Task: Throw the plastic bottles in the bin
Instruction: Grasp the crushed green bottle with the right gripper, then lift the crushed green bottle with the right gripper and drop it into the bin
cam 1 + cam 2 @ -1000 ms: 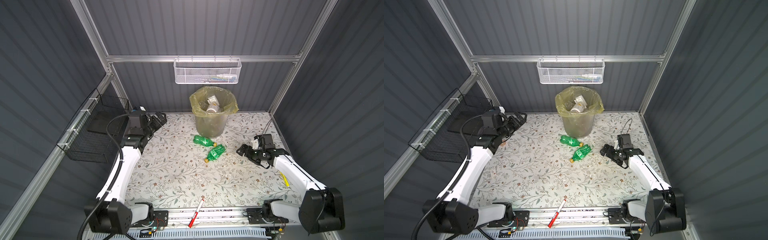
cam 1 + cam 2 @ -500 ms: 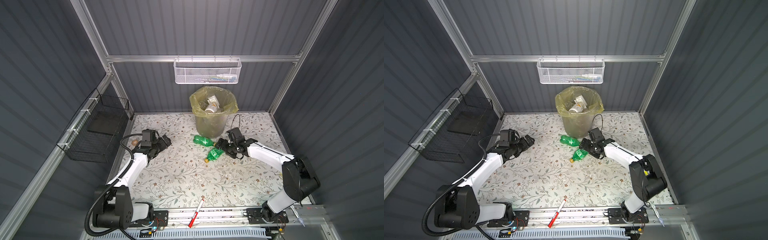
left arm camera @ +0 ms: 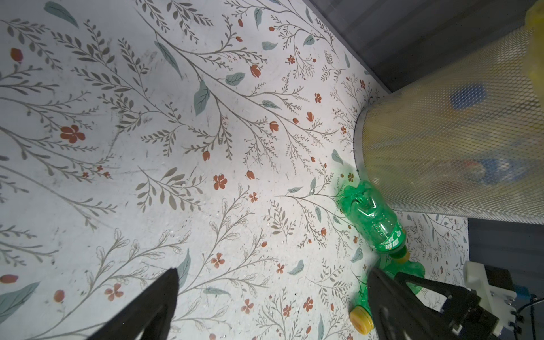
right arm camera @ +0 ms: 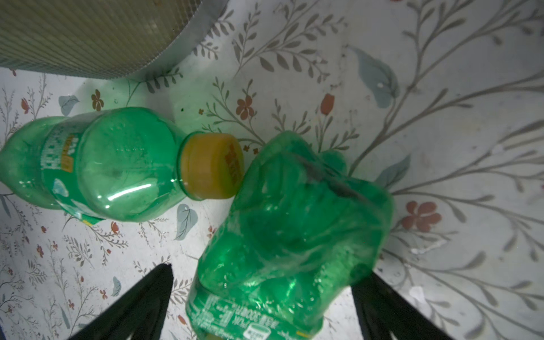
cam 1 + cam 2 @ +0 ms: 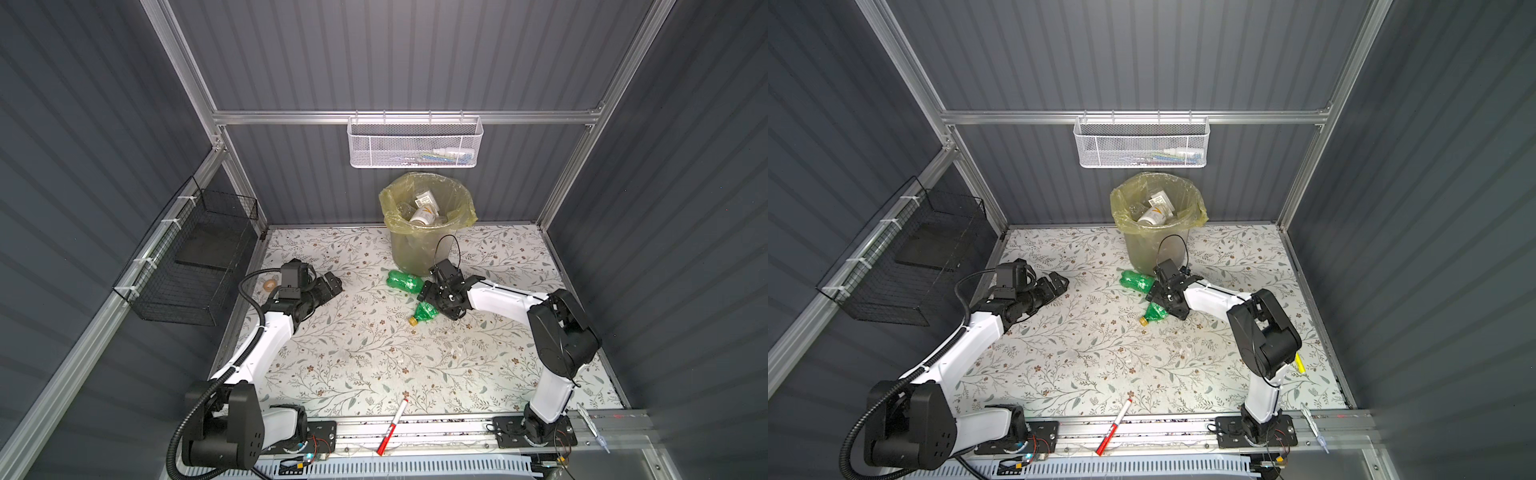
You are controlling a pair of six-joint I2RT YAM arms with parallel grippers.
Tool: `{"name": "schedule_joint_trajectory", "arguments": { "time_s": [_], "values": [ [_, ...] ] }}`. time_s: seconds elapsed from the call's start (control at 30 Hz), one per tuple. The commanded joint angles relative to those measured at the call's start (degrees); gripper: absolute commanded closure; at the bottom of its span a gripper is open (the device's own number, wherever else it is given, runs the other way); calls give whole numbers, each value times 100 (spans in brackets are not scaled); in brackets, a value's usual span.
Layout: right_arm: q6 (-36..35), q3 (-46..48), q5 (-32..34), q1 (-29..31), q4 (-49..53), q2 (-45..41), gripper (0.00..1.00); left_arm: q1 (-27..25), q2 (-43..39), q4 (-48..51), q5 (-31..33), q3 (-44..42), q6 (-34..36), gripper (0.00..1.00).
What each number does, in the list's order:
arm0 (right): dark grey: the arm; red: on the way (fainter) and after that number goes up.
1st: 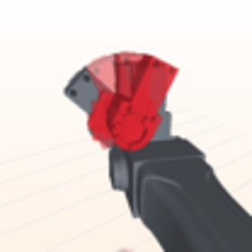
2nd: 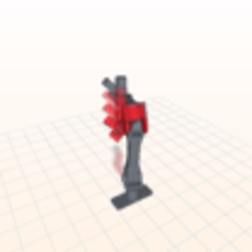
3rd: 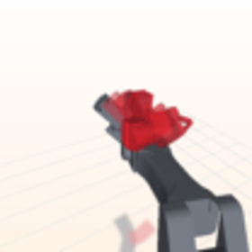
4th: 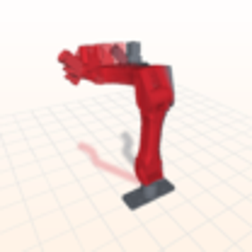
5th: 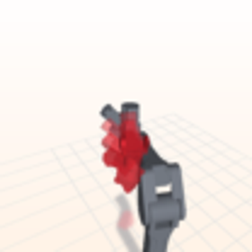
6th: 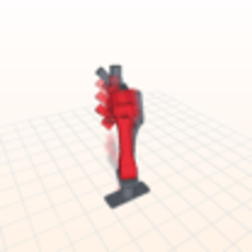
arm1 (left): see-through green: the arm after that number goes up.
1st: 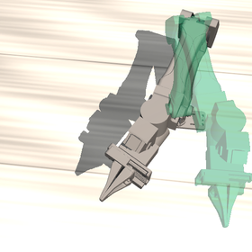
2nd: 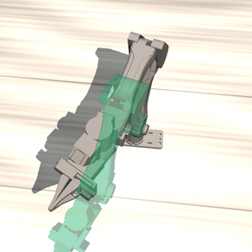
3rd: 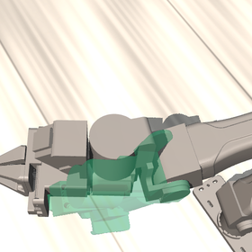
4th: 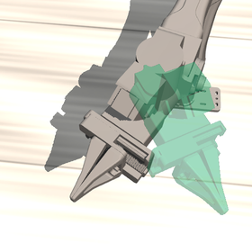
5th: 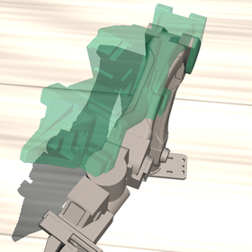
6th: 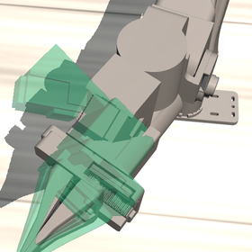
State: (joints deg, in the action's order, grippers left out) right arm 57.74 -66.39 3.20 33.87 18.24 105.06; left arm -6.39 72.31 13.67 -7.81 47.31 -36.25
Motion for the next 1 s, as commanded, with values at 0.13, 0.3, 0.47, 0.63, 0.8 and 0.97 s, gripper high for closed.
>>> {"name": "schedule_joint_trajectory", "arguments": {
  "time_s": [0.13,0.3,0.47,0.63,0.8,0.97],
  "values": [
    [-12,-169,446,52,150,234,9,42,-23,-54,-154,-30,152,0],
    [-179,-53,620,51,166,237,23,49,0,-75,-157,-47,135,0],
    [-226,141,620,55,108,145,31,50,46,-121,-195,-55,86,0],
    [-236,610,658,0,47,-333,35,50,63,-123,-209,-25,113,0],
    [-133,1315,506,-255,25,-1090,35,50,153,-77,-251,-75,187,0],
    [-204,2106,455,-715,276,-2319,35,50,158,-124,-301,-146,258,0]
  ]
}}
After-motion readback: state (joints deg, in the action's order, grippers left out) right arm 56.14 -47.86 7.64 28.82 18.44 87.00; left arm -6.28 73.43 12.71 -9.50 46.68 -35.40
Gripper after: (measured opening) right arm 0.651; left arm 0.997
